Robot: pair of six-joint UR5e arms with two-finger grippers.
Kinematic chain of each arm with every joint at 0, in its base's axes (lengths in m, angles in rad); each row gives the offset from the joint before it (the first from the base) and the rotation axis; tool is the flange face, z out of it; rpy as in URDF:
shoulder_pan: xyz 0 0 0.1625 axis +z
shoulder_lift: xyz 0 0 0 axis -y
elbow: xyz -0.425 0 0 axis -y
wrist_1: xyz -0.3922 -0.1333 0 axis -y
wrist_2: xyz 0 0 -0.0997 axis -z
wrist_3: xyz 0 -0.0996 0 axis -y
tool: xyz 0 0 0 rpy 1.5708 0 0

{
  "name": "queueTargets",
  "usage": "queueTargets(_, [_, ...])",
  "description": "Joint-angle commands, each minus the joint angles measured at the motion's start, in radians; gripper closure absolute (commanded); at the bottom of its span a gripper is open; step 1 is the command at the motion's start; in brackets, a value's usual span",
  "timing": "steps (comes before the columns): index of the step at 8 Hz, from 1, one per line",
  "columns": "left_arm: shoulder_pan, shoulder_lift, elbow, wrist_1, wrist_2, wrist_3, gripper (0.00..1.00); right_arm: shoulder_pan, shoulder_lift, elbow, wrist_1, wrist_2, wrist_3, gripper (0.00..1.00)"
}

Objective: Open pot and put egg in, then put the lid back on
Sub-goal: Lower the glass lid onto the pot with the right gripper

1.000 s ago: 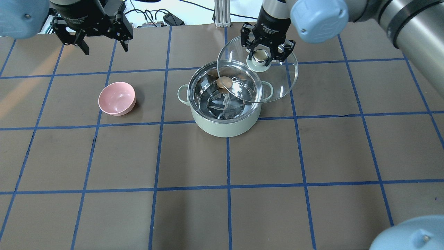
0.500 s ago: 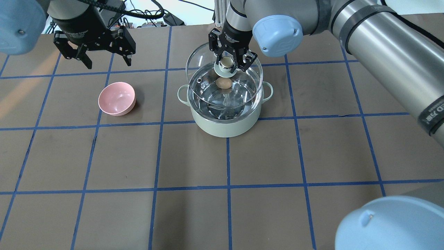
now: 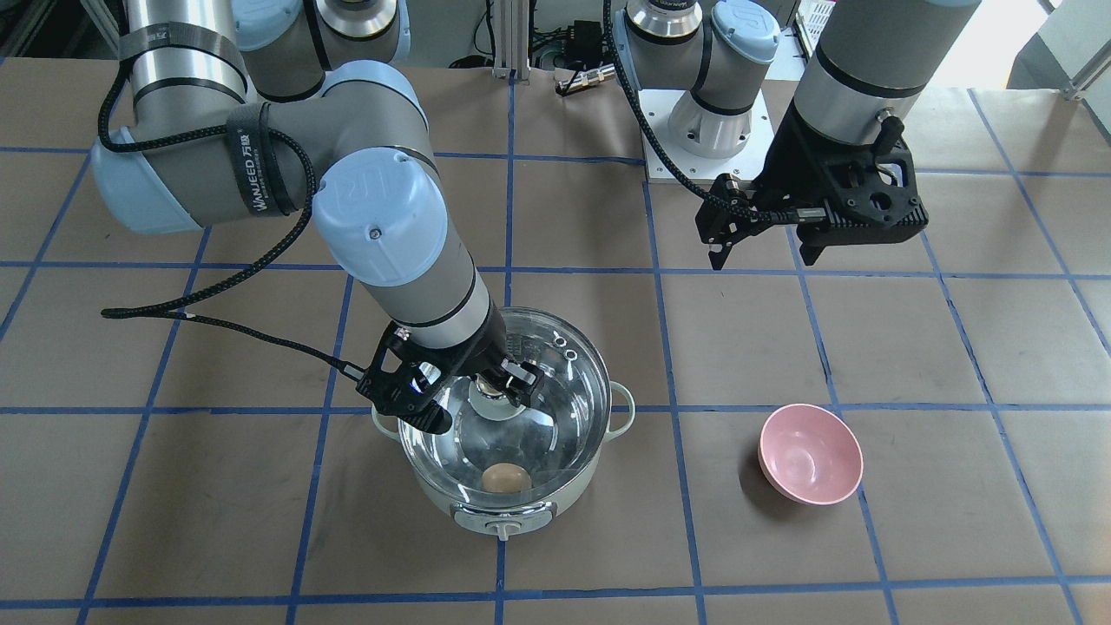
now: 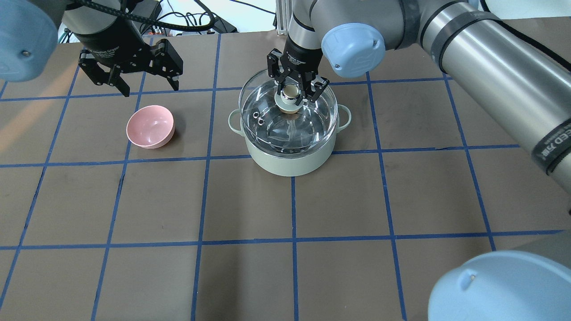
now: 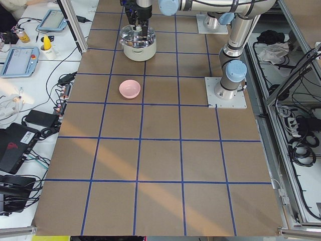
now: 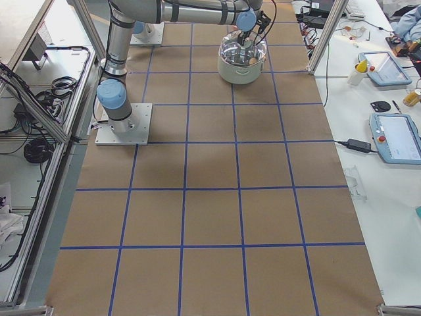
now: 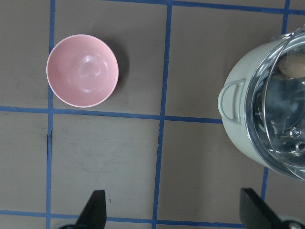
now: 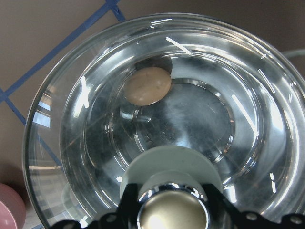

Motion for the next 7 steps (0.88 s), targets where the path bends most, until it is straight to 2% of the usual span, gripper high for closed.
queueTargets(1, [0.004, -0.017, -0.001, -0.004, 0.0, 0.0, 0.0, 0.0, 0.002, 0.003, 0.008, 0.001, -0.006, 1.0])
queueTargets(3, [0.004, -0.015, -0.004, -0.006, 0.012, 0.08, 0.0, 0.003, 0.003, 0.006, 0.008, 0.007, -0.006, 1.0])
queueTargets(4, [0.003, -0.015, -0.002, -0.006, 0.011, 0.089, 0.0, 0.0, 0.005, 0.012, 0.004, 0.036, 0.002, 1.0])
queueTargets(7, [0.003, -0.019, -0.004, -0.004, 0.009, 0.086, 0.0, 0.0, 0.006, 0.028, -0.006, 0.027, -0.013, 1.0])
